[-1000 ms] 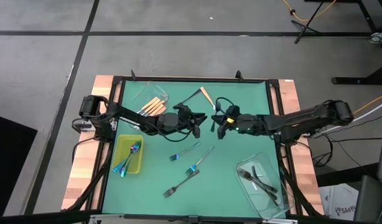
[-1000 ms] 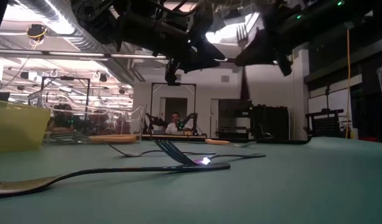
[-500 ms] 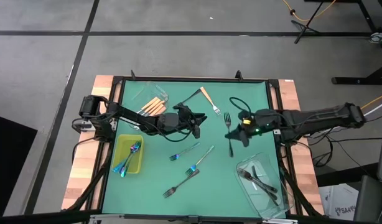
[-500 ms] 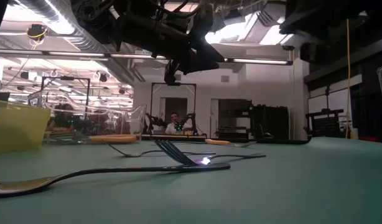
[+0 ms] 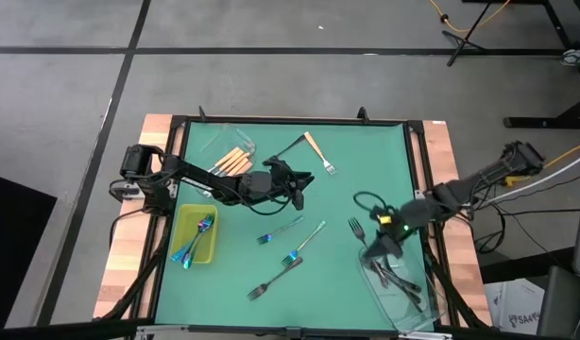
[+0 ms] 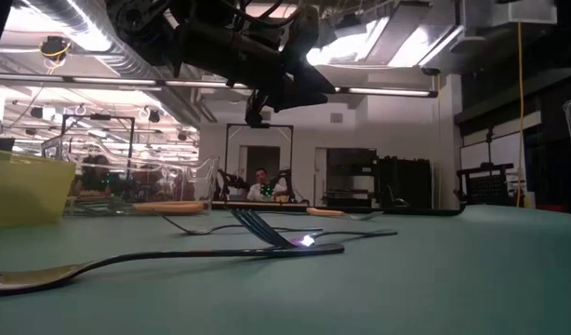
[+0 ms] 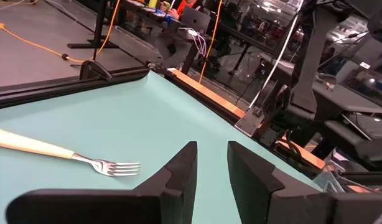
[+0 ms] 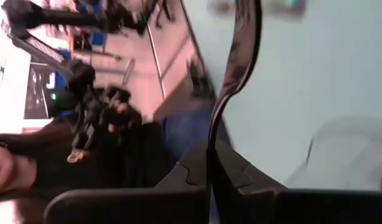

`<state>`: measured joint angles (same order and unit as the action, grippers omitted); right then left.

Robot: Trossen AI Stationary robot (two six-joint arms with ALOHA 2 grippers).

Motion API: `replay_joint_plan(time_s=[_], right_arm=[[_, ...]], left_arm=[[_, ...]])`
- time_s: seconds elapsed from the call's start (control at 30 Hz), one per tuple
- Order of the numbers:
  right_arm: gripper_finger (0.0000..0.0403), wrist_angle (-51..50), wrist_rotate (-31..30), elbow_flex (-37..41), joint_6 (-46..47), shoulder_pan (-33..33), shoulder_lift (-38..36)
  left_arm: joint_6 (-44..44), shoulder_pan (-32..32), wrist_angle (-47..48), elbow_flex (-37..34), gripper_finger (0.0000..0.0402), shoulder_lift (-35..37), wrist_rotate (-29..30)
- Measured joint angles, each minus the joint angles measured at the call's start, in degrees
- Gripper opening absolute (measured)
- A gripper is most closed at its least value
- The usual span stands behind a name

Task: Sort silverware by color (type)
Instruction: Put the black fork in the bottom transparent bin

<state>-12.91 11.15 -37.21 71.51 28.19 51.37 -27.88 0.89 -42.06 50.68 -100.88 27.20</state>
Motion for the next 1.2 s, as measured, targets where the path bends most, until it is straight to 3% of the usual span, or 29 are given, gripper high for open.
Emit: replay_joint_plan(time_s=[0.17, 0.5, 0.73, 1.2], right_arm=[[0.0, -2.87, 0.21, 0.0, 11.38, 8.94, 0.0], [0.0, -10.19, -2.68, 0.0, 21.1, 21.81, 2.61], [0.0, -17.26, -3.01, 0.0, 24.69, 24.07, 7.46], [0.0, -18.89, -3.06, -0.02, 24.15, 23.95, 21.37]], left_arm=[[-0.02, 0.0, 0.02, 0.0, 0.0082, -0.02, 0.0], [0.0, 0.0, 0.01, 0.0, 0.0082, -0.02, 0.0], [-0.01, 0.0, 0.01, 0.0, 0.0082, -0.02, 0.0], [-0.01, 0.0, 0.0, 0.0, 0.0082, -0.02, -0.02]])
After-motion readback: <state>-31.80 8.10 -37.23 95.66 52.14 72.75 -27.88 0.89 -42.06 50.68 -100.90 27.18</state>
